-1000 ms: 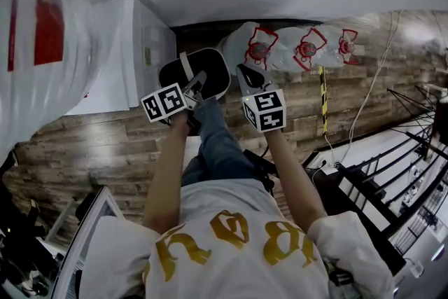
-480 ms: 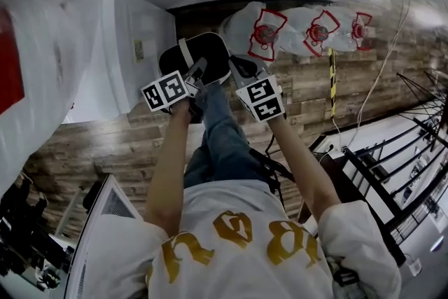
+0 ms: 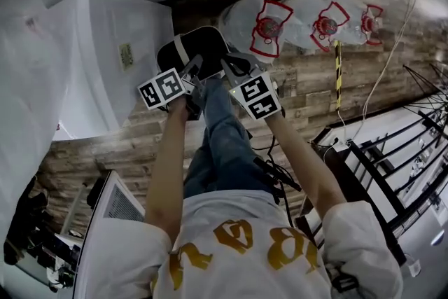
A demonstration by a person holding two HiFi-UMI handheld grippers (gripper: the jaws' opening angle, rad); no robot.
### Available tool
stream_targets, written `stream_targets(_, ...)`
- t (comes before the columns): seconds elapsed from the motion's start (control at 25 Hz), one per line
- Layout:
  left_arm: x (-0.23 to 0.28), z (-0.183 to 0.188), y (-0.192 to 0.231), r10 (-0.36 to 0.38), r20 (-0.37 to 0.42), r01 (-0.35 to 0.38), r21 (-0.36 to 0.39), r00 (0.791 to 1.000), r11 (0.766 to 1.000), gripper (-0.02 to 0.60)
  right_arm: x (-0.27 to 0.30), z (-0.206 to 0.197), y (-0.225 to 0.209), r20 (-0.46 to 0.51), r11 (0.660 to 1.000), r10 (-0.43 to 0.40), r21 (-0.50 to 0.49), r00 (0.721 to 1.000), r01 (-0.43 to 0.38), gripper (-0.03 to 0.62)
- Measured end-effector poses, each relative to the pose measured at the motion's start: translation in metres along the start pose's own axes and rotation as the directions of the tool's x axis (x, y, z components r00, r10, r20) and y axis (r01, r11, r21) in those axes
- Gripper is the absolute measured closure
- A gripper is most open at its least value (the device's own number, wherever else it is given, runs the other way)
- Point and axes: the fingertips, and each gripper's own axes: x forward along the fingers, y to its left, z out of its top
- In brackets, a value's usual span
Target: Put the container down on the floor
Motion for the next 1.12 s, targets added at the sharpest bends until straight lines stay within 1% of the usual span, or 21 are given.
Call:
stream_targets(0.2,0.01,-0.004,0.018,0.028,-0.022,-0.028,0.008,0.999,1.0,0.543,0.016,-0.011,-0.005,-0.018,1.0,0.006,0.007,1.0,-0.006,0.566)
stream_targets(0.4,0.018,-0.004,0.034,0.05,-0.021,-0.05,-0.008,0.999,0.999,0.546,0.029,-0.018,-0.006,-0.027,1.0,0.013,-0.004,1.0,-0.013,0.566)
stream_targets(0.56,0.029,-0.004,0.046,0.062,-0.022,-0.063,-0.016,0.998,0.998,0.546,0.04,-0.03,-0.011,-0.039,1.0,0.014,0.025,0.999,-0.013,0.566)
stream_targets(0.68,0.042,-0.004,0.055,0.069,-0.023,-0.069,-0.017,0.997,0.997,0.546,0.051,-0.038,-0.014,-0.049,0.999,0.015,0.029,0.999,-0.014,0.566)
stream_targets(0.92,0.057,-0.011,0.08,0.096,-0.03,-0.098,-0.047,0.995,0.994,0.546,0.072,-0.057,-0.011,-0.063,0.997,0.026,0.069,0.998,-0.022,0.566)
stream_targets(1.12,0.073,-0.015,0.104,0.119,-0.056,-0.122,-0.053,0.991,0.991,0.546,0.091,-0.069,-0.016,-0.077,0.996,0.029,0.081,0.997,-0.023,0.566)
